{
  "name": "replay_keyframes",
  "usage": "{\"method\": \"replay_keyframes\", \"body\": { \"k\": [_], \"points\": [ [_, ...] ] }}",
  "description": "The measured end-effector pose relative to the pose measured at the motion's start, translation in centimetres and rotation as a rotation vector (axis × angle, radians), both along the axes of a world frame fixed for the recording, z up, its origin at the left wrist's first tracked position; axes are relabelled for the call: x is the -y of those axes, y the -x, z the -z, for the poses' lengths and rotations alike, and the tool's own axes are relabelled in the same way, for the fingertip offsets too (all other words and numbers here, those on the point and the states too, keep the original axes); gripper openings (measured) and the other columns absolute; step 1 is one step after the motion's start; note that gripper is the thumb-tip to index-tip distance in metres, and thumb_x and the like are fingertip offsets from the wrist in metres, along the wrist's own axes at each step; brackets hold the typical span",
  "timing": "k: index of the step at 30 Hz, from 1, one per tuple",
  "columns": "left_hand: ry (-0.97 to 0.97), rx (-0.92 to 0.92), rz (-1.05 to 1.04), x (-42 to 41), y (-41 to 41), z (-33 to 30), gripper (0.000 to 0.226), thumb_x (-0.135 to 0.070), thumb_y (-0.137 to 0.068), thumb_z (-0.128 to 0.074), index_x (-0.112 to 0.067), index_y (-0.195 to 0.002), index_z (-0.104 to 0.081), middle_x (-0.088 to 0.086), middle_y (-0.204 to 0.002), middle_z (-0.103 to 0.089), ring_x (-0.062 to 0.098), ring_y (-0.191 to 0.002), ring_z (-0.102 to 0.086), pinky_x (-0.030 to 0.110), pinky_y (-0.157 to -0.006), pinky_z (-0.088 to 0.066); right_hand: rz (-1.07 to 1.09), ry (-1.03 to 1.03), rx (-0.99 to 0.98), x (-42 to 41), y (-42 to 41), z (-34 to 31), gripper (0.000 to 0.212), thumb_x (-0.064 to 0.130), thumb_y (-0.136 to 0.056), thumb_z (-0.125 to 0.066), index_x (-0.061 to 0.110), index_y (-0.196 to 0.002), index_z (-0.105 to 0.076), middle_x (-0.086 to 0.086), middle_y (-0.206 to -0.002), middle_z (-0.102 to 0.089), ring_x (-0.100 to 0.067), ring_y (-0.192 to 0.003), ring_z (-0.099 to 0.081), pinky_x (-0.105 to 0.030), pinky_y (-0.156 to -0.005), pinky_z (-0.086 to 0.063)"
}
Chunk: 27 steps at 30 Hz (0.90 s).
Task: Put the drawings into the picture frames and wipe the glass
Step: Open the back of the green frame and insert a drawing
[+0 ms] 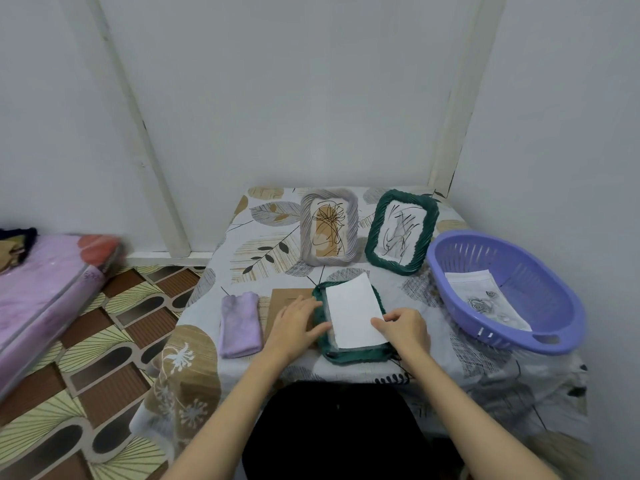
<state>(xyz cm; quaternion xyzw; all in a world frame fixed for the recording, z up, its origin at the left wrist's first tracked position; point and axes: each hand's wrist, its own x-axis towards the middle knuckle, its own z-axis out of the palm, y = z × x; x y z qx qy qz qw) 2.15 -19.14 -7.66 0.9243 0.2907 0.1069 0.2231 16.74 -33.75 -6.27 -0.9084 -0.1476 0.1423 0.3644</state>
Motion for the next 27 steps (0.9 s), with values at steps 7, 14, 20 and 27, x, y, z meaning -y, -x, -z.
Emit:
{"method": "replay_keyframes", "body": {
  "k": [7,14,20,27],
  "points": [
    [0.23,0.262,-0.041,1.4,-2.2,-0.8,0.055,-0.03,-0.084,-0.064,-0.023,-0.134,-0.043,0.006,-0.141,-0.041,0.022,-0.134,-0.032,0.033,-0.109,-0.028,0.006,-0.299,-0.002,0.6,-0.3,-1.1,0.016,0.025,-0.078,-0.069,0.013,-0.086,-0.074,-0.005,-0.086,-0.073,-0.025,-0.088,-0.065,-0.033,-0.082,-0.048],
    [0.93,0.58,-0.079,3.6,-6.2,-4.2,0.059,0.006,-0.079,-0.063,-0.018,-0.129,-0.045,0.014,-0.126,-0.051,0.031,-0.105,-0.059,0.033,-0.076,-0.058,-0.161,-0.405,0.101,2.6,-2.7,-5.3,0.024,0.02,-0.08,-0.069,0.007,-0.101,-0.069,-0.008,-0.092,-0.068,-0.013,-0.078,-0.058,-0.027,-0.072,-0.047],
    [0.789,0.471,0.001,5.2,-9.3,-3.8,0.062,0.008,-0.078,-0.062,-0.014,-0.134,-0.043,0.007,-0.129,-0.049,0.022,-0.097,-0.061,0.022,-0.072,-0.056,-0.315,0.261,0.476,7.7,-6.5,-5.3,0.039,0.036,-0.088,-0.054,0.037,-0.127,-0.05,-0.005,-0.132,-0.048,-0.027,-0.116,-0.046,-0.04,-0.096,-0.04],
    [0.436,0.104,0.119,6.6,-13.5,-1.5,0.07,-0.012,-0.075,-0.072,-0.019,-0.138,-0.04,0.006,-0.137,-0.049,0.02,-0.116,-0.051,0.034,-0.102,-0.042,-0.325,-0.062,0.337,10.1,-9.2,-6.5,0.041,0.017,-0.089,-0.054,0.033,-0.126,-0.054,-0.002,-0.117,-0.065,-0.02,-0.087,-0.06,-0.032,-0.073,-0.049]
  ]
}}
